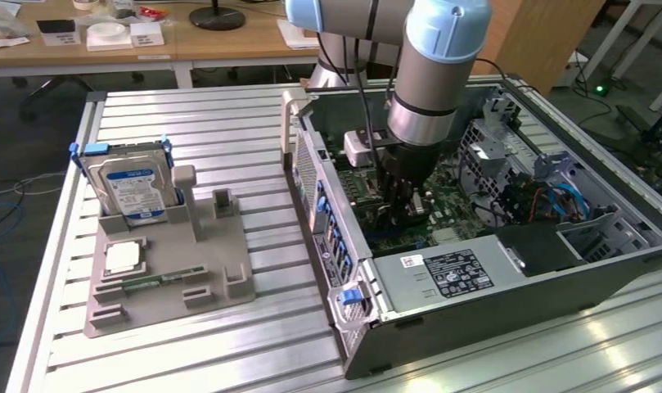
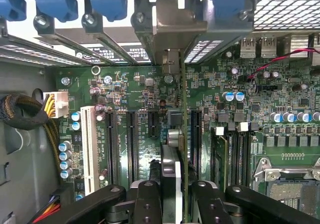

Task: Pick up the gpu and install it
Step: 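Insert the gpu into the slot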

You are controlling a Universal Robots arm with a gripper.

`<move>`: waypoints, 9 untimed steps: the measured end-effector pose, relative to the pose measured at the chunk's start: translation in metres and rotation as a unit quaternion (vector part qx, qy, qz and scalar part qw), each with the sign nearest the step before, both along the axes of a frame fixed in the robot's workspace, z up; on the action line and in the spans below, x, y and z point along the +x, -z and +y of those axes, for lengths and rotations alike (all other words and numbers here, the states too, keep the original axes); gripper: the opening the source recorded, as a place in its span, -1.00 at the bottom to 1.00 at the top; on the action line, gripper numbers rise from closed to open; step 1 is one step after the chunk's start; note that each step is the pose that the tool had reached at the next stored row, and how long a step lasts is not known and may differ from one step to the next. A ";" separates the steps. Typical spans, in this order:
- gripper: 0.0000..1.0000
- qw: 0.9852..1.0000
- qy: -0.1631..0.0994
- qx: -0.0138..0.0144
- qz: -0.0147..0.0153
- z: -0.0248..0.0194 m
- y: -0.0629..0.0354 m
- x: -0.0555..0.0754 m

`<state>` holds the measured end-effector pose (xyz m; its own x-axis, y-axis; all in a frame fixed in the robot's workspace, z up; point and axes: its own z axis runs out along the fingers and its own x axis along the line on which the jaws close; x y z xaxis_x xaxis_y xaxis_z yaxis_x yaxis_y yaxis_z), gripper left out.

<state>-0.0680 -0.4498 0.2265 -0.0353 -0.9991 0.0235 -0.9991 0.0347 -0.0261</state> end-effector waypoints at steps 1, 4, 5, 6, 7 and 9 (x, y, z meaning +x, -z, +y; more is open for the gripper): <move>-0.44 1.000 0.000 0.000 0.000 0.0001 0.0000 0.000; -0.44 1.000 0.000 0.000 0.000 0.0002 0.0001 0.000; -0.44 1.000 0.000 0.000 0.000 0.0002 0.0000 0.000; -0.44 1.000 0.000 0.000 0.000 0.0002 0.0001 0.000; -0.44 1.000 0.000 0.000 0.000 0.0002 0.0001 0.000; -0.44 1.000 0.000 0.000 0.000 0.0002 0.0007 0.000</move>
<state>-0.0680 -0.4496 0.2258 -0.0354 -0.9991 0.0235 -0.9991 0.0347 -0.0262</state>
